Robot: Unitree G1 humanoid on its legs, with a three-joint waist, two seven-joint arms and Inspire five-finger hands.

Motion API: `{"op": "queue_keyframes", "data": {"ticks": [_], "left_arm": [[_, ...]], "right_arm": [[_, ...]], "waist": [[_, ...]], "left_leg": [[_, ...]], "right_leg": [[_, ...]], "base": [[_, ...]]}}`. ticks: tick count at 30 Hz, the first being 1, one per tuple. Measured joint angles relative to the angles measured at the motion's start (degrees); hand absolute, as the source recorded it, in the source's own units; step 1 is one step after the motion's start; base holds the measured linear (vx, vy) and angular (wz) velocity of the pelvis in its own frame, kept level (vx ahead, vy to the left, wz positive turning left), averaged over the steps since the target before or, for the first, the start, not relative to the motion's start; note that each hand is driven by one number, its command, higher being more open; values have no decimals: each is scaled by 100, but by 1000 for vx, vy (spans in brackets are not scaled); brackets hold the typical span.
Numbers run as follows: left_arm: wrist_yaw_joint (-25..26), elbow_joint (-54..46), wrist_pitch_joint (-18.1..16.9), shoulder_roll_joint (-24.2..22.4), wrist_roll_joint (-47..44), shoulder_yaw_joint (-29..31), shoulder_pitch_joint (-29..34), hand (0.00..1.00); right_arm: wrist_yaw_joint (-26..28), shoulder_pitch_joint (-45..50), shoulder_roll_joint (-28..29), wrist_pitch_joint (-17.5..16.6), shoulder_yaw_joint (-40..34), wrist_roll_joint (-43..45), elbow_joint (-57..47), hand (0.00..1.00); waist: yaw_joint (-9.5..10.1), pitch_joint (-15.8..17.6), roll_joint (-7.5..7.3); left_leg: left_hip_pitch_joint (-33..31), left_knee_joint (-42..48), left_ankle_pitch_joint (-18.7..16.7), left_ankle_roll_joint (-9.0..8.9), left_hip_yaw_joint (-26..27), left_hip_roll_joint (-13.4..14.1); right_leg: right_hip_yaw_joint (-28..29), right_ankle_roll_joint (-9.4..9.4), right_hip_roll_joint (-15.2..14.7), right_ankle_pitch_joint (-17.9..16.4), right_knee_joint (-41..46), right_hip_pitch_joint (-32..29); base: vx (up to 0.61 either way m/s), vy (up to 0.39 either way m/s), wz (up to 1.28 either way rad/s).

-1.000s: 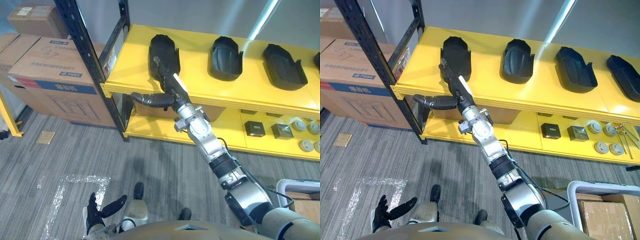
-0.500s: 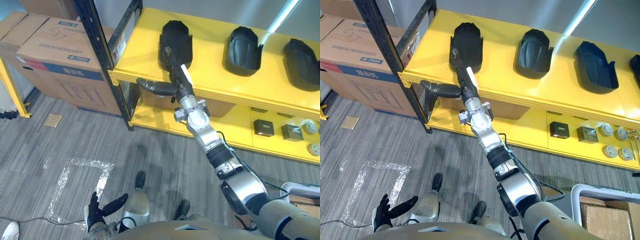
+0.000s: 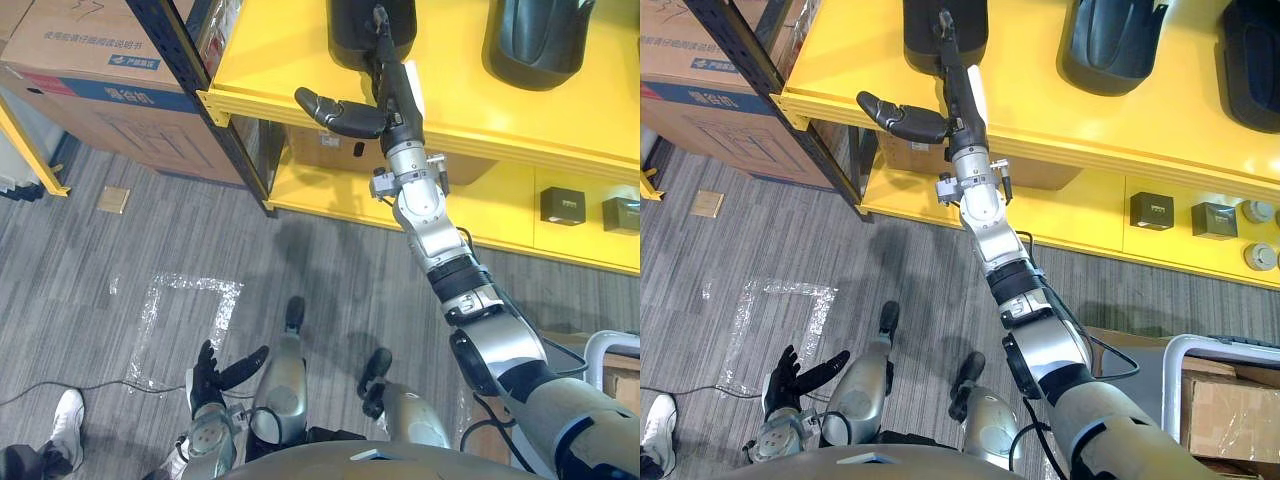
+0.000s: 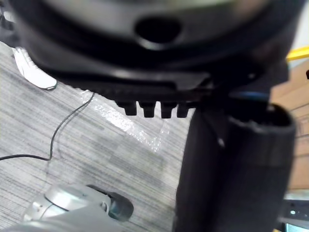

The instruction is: Walk over and take three plastic housings, then place them on the shelf

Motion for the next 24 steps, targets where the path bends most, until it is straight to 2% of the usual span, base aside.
{"op": "queue_keyframes", "data": {"ticks": [9, 14, 17, 19, 22, 24], "left_arm": [[-15, -72, 4, 27, -121, -93, -1, 100], [-30, -70, 11, 24, -106, -81, 0, 100], [-33, -63, 12, 33, -105, -76, 5, 100], [-28, -54, 14, 47, -105, -72, 20, 100], [-13, -14, 20, 107, -111, -70, 34, 100], [-12, -6, 20, 128, -110, -76, 34, 100]], "right_arm": [[44, -212, -52, -67, 100, 9, -46, 100], [108, 327, -27, 163, 167, 600, -1583, 100], [79, 425, -14, 209, 83, 743, -2321, 100], [23, 518, 35, 268, -45, 746, -2719, 100], [-18, 594, 21, 362, -135, 745, -2976, 100], [-22, 614, 2, 587, -184, 743, -2982, 100]], "waist": [[-2, 90, 37], [-45, 106, 6], [-220, 111, -14], [-266, 93, -67], [-337, 78, -173], [-346, 69, -200]], "left_leg": [[-54, 4, 11, 5, -3, -1], [102, 4, 7, 2, 137, 6], [190, 0, -4, -1, 211, 11], [264, -3, -37, -5, 323, 32], [268, -3, -56, -29, 413, 112], [276, -3, -57, -30, 451, 135]], "right_leg": [[4, 3, -50, -129, 185, -132], [140, 3, -46, -131, 168, -40], [203, 6, -33, -127, 163, 4], [321, 7, 9, -122, 151, 11], [397, -7, 94, -40, 28, 1], [462, -7, 135, 17, -41, 16]], "base": [[32, -38, 1], [37, -25, -12], [-20, -3, -13], [-44, 7, -25], [-31, -17, -19], [-3, -13, -17]]}}
